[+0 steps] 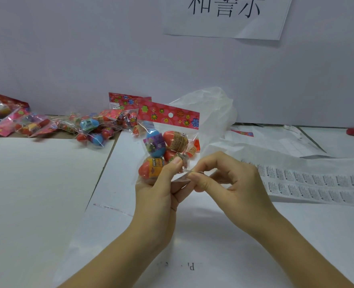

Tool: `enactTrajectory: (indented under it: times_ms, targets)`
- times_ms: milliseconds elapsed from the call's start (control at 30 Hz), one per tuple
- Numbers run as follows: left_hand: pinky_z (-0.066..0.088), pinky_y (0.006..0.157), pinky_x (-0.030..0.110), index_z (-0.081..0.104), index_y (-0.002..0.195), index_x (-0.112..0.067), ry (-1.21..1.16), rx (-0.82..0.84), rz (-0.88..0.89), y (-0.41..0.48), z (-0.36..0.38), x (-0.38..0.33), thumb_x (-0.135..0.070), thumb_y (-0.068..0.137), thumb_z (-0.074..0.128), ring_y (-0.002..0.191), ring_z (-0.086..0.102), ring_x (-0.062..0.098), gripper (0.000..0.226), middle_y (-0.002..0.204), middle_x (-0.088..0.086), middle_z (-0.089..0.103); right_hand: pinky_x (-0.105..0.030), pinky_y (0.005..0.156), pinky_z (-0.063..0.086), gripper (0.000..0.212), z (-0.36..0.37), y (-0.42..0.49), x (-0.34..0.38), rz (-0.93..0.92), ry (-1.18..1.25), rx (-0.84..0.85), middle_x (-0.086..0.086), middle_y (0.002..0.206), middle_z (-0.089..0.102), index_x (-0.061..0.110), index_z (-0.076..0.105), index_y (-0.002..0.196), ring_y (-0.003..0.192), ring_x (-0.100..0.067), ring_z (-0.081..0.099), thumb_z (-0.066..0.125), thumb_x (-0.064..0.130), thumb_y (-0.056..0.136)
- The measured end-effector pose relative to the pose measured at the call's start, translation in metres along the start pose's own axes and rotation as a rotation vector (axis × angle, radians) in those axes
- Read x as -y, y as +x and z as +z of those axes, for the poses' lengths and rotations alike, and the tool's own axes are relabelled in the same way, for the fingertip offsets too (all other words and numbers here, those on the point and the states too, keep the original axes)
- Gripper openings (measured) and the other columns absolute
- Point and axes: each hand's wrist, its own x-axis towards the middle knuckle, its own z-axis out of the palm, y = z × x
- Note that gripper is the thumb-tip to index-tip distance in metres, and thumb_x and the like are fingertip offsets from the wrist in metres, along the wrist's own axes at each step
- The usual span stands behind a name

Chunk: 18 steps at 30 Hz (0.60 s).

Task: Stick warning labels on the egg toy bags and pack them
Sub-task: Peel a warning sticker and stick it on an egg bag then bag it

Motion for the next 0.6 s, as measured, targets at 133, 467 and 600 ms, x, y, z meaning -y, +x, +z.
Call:
enactTrajectory:
  times_ms: [133, 467, 600]
  targets:
    - [0.058, 0.061, 0.026, 0.055, 0.127, -0.002, -0.105, -0.023, -0.018, 0.005, -0.001, -0.010, -0.024, 0.070, 0.067, 0.083, 0.075, 0.025, 0.063, 0.092, 0.007, 0.074, -0.015, 0.058, 0.050, 0.011, 0.000, -0.001, 0.002, 0.015, 0.102, -0.052, 0.016, 0.081, 0.069, 0.036, 0.062, 0.083, 0.073, -0.009, 0.070, 0.071, 0.039, 0.080]
    - [0.060, 0.068, 0.030, 0.065, 0.108, -0.012, -0.006, 0.109, -0.021, 0.003, -0.003, -0.015, -0.021, 0.069, 0.072, 0.086, 0.074, 0.028, 0.041, 0.099, 0.014, 0.075, -0.029, 0.048, 0.053, 0.006, -0.016, 0.013, 0.003, 0.311, 0.607, 0.095, -0.002, 0.066, 0.065, 0.019, 0.071, 0.076, 0.059, -0.019, 0.065, 0.066, 0.020, 0.078]
    - [0.059, 0.066, 0.028, 0.072, 0.093, -0.013, 0.020, 0.155, -0.029, 0.004, -0.002, -0.015, -0.010, 0.076, 0.073, 0.081, 0.074, 0.025, 0.017, 0.090, 0.012, 0.075, -0.028, 0.045, 0.051, 0.008, -0.019, 0.013, 0.002, 0.393, 0.614, 0.233, 0.000, 0.066, 0.065, 0.022, 0.075, 0.079, 0.058, -0.021, 0.065, 0.068, 0.027, 0.079]
